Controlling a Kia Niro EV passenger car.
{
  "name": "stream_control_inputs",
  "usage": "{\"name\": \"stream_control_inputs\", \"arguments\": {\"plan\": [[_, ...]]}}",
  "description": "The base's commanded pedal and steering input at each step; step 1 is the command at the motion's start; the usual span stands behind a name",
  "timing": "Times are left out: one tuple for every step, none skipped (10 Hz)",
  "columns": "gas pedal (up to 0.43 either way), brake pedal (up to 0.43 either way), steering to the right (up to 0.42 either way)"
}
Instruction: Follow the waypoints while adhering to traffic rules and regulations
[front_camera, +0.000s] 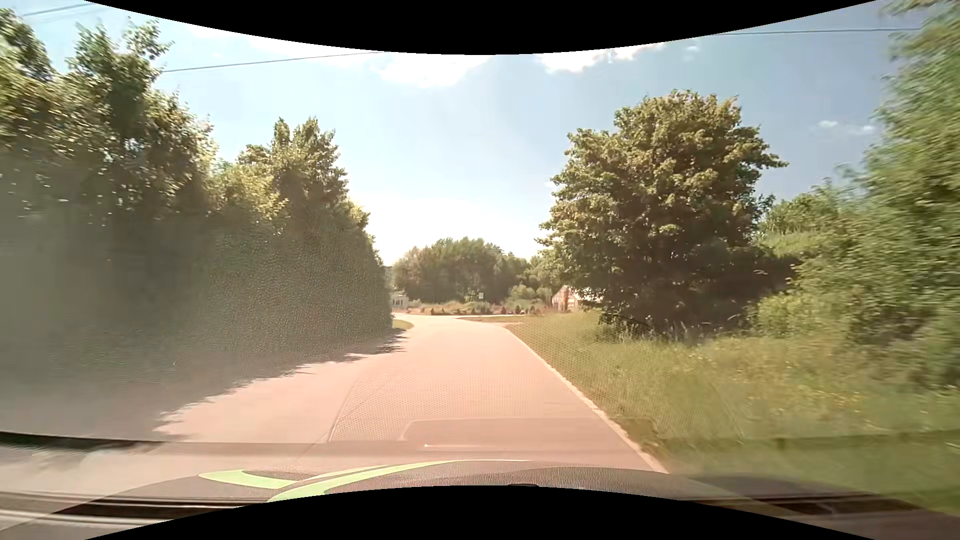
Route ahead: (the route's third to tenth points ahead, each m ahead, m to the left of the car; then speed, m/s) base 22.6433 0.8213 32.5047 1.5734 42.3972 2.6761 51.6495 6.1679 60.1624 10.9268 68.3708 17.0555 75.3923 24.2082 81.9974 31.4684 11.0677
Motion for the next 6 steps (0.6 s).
{"name": "stream_control_inputs", "arguments": {"plan": [[0.059, 0.0, 0.001], [0.059, 0.0, 0.001], [0.059, 0.0, 0.0], [0.047, 0.0, 0.0], [0.047, 0.0, 0.0], [0.047, 0.0, 0.0]]}}
